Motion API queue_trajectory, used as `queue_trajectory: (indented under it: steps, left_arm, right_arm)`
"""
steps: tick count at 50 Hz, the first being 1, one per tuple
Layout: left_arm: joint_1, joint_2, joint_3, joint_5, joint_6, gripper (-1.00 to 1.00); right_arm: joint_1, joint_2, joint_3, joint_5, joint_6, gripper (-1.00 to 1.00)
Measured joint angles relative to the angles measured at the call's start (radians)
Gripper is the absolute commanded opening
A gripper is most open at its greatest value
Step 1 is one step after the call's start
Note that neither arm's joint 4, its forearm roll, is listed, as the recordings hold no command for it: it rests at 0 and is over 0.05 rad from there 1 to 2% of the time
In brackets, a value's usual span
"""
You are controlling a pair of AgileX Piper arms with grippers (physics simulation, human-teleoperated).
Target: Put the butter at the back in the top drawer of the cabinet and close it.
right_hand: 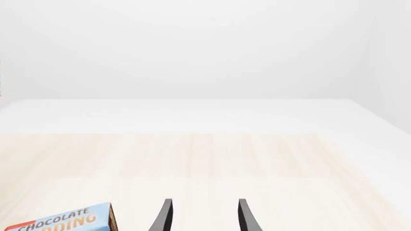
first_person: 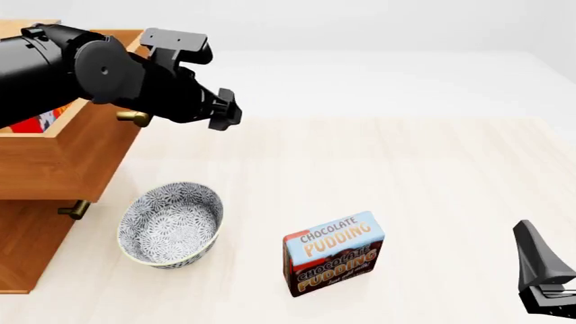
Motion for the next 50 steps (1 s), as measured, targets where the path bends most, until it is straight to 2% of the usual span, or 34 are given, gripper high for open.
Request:
queue_trajectory:
  steps: [50]
  left_arm:
    - [0.105,-0.073,0.086,-0.021,0.012,1.0]
  right_arm:
    - [0.0,0.0,0.0,0.0,0.0,1.0]
